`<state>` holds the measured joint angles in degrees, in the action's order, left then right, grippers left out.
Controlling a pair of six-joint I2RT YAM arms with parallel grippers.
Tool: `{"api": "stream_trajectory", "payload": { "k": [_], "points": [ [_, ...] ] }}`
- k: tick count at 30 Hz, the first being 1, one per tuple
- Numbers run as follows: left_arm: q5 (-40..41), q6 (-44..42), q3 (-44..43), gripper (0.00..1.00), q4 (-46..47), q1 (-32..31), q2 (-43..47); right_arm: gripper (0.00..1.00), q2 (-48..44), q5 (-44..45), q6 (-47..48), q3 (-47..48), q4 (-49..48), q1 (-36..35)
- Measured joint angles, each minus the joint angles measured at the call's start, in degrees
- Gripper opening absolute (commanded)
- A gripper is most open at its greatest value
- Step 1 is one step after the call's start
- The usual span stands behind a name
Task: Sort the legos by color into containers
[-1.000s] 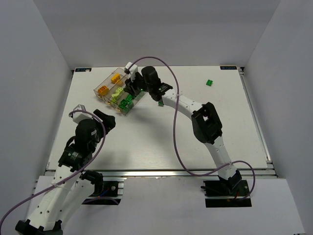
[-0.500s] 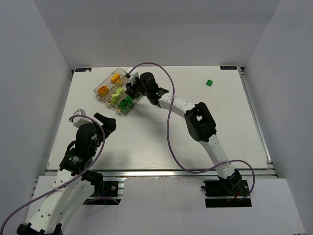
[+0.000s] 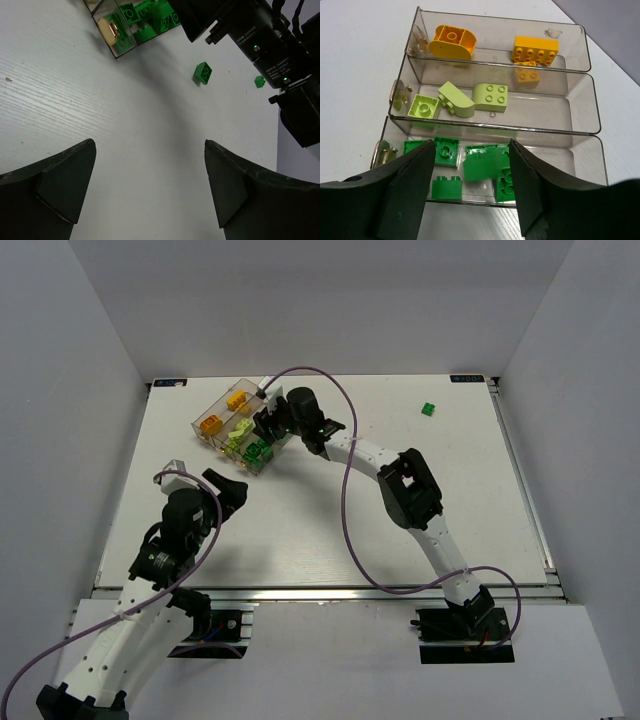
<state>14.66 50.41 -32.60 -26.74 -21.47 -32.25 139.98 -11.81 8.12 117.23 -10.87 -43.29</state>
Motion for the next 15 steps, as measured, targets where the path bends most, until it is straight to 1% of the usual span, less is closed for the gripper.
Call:
{"api": "stream_trajectory", "payload": {
  "k": [3,10,12,13,15],
  "points": [
    [-1.29,0.02,0.0,0.98,0.83,0.0,-1.2,0.71,-0.72,-1.07,-0.02,-0.98,0.13,0.17],
    [-3.39,0.11,0.0,0.98,2.4,0.0,-1.68,0.77,-2.29,-3.19,-0.02,-1.88,0.74,1.31],
    [-3.91,0.07,0.0,0.98,2.95,0.0,-1.88,0.83,-2.75,-4.39,0.22,-1.86,1.53,1.77],
    [-4.31,0.07,0.0,0.98,3.32,0.0,-2.25,0.89,-3.15,-5.16,0.39,-1.86,2.19,2.1],
    [-5.66,0.02,0.0,0.95,4.63,0.0,-3.63,0.89,-4.37,-6.95,1.03,-1.86,4.0,2.84]
  ]
}}
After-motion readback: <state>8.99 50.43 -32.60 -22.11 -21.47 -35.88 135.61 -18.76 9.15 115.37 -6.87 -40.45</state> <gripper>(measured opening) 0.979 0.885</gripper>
